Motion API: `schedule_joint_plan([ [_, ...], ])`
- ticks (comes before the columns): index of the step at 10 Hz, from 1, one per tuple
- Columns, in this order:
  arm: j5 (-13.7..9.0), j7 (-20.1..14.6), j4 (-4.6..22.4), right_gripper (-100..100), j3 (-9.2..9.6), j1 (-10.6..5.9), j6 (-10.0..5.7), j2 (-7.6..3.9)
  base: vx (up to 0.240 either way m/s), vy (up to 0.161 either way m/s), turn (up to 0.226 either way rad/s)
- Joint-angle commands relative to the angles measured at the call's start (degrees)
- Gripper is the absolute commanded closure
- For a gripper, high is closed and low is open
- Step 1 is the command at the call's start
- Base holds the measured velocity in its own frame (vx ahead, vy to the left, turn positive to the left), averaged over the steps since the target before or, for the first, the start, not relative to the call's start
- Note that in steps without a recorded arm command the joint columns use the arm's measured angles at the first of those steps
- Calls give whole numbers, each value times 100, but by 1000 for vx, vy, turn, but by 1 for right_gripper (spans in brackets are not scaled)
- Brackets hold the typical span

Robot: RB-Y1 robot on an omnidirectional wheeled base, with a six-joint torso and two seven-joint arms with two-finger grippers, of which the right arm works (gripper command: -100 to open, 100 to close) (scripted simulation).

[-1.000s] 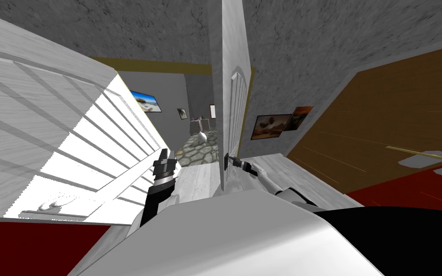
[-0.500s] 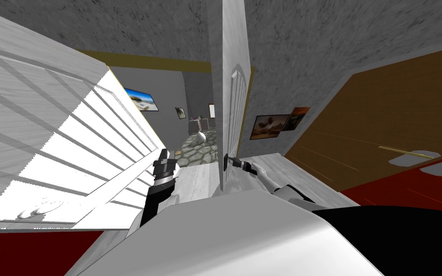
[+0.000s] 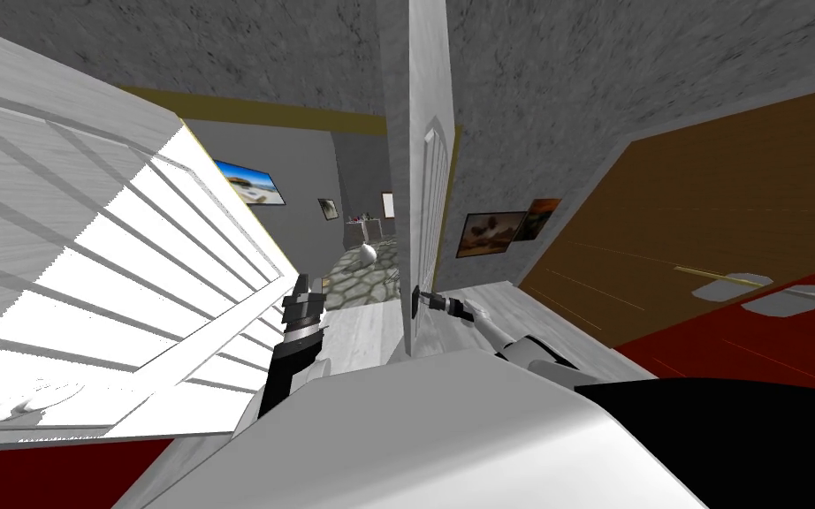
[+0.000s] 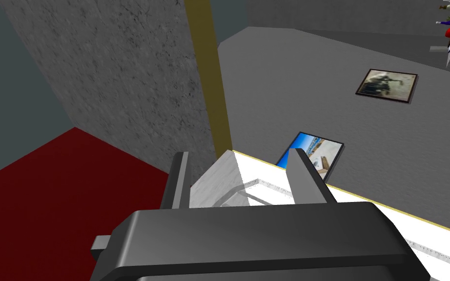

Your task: Pull the door open

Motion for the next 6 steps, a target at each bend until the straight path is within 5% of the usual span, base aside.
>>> schedule_joint_plan([
  [1, 35, 15, 133, 100, 20, -84, -215, -35, -19, -104, -54],
  [6, 122, 38, 439, 100, 91, -265, -676, -87, -28, -178, -39],
])
